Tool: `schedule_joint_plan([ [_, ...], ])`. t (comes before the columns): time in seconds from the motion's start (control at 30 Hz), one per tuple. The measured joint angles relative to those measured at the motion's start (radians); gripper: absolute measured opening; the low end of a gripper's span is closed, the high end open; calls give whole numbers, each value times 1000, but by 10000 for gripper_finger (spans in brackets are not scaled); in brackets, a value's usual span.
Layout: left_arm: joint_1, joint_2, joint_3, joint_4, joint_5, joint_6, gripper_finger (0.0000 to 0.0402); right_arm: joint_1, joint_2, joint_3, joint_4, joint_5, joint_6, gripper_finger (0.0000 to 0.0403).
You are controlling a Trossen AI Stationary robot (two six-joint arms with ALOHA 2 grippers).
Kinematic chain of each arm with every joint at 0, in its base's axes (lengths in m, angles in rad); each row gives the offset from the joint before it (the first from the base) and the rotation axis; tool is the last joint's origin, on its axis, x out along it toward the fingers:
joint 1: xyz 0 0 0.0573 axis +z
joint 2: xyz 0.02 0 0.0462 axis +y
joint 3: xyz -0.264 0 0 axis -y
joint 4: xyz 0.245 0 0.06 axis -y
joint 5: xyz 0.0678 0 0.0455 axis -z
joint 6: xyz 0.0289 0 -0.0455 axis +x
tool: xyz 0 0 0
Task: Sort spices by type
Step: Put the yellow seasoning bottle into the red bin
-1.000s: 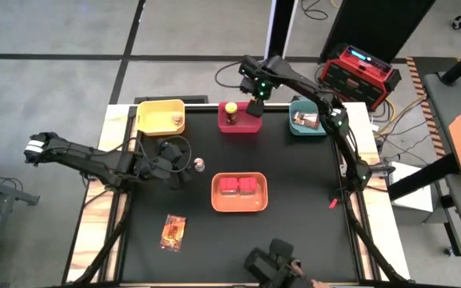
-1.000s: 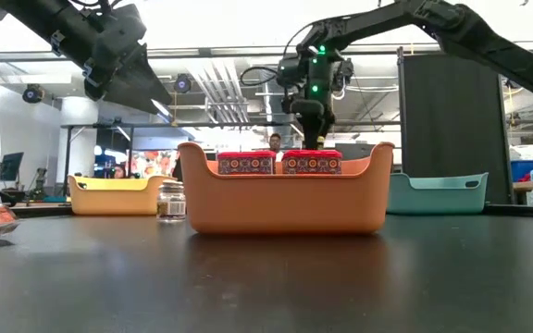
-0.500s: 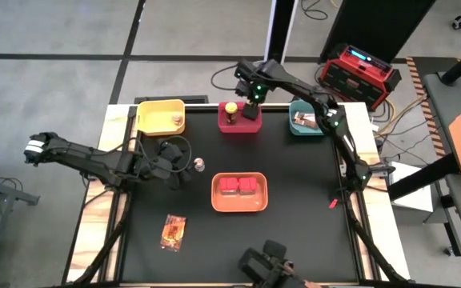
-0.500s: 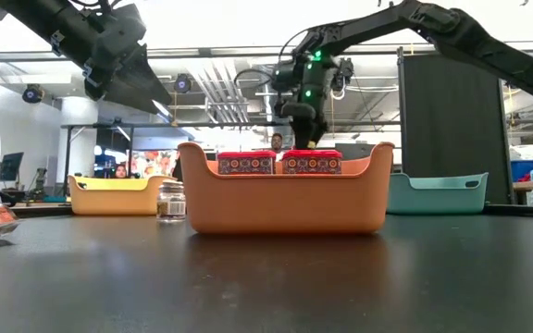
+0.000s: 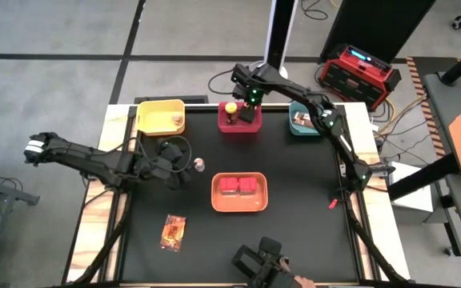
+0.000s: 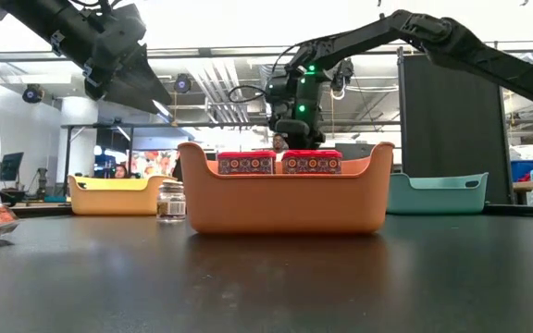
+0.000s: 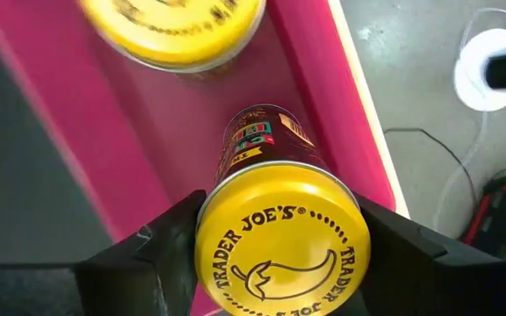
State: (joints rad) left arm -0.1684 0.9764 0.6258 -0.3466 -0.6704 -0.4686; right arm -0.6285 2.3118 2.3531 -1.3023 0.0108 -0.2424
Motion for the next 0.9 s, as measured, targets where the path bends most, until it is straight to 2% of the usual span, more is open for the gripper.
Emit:
schedule_joint_plan([
  [0.2,0,0,0,0,0,0,284,0,13,-1,1,26,-10,241],
  [0.47,0,0,0,-1,0,0,284,0,12,-1,29,26,-3,239],
  [0.9,0,0,0,-1,0,0,284,1,11,-1,51,26,9,292],
])
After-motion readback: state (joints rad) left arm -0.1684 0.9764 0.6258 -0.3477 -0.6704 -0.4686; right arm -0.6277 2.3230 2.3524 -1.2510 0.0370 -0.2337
